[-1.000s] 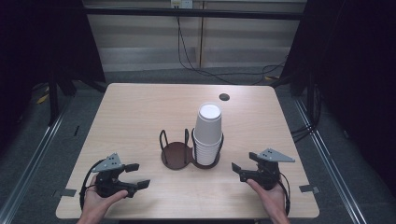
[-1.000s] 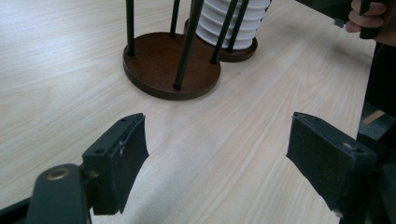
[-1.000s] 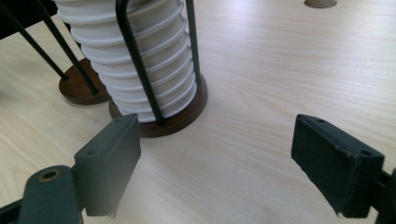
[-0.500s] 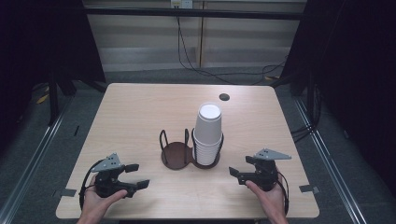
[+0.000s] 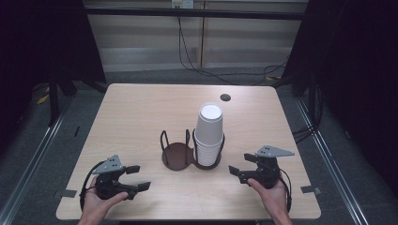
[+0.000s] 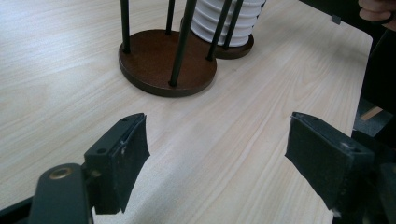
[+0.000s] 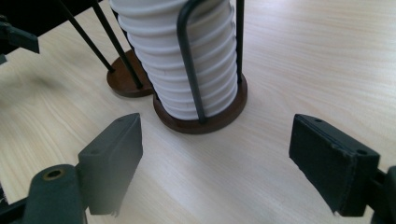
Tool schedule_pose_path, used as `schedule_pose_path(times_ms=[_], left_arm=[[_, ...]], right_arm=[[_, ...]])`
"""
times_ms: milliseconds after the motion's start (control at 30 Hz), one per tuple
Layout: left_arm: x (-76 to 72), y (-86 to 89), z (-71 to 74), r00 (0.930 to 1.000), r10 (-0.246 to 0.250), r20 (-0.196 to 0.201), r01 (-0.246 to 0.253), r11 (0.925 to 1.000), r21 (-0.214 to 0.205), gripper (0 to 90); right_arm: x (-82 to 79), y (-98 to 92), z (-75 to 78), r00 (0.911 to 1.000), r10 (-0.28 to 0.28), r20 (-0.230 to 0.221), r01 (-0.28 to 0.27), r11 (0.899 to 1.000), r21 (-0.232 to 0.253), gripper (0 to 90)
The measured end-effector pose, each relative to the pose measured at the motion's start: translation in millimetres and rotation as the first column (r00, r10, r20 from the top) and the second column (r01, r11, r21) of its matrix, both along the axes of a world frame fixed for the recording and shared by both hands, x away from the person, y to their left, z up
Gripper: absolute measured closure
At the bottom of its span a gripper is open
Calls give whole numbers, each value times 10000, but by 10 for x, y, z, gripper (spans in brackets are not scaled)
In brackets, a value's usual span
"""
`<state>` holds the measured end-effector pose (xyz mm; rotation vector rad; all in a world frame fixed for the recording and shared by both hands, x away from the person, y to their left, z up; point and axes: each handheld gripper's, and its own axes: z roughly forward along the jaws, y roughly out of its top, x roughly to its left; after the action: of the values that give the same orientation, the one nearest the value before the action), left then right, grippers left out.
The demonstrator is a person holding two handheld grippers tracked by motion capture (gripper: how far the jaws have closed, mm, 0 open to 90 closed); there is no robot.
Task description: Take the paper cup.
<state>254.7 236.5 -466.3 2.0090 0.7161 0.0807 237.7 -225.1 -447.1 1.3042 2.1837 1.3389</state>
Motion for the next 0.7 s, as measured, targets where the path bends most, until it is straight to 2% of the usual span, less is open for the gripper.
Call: schedule_pose_path(times_ms=[100, 267, 467, 567, 600, 700], left_arm=[[8, -5, -6, 10000, 9, -49, -9, 10000, -48, 206], [16, -7, -11, 9999, 54, -146, -55, 10000, -61, 206], [14, 2, -10, 9999, 38, -98, -38, 10000, -25, 206], [15, 0, -15, 9999, 69, -140, -70, 9999, -83, 206], [17, 0, -15, 9999, 67, -148, -68, 9999, -87, 206], [14, 1, -15, 9999, 56, -137, -56, 10000, -40, 207]], right_arm=[[16, 12, 43, 9999, 93, 49, -93, 10000, -37, 182], [52, 24, 78, 9997, 234, 3, -234, 9996, 172, 196], [85, 60, 192, 9987, 434, 257, -441, 9987, 256, 202], [95, 67, 221, 9984, 495, 264, -501, 9985, 236, 202], [114, 64, 247, 9979, 602, 237, -611, 9974, 380, 200], [137, 67, 274, 9969, 773, 169, -777, 9966, 283, 210]])
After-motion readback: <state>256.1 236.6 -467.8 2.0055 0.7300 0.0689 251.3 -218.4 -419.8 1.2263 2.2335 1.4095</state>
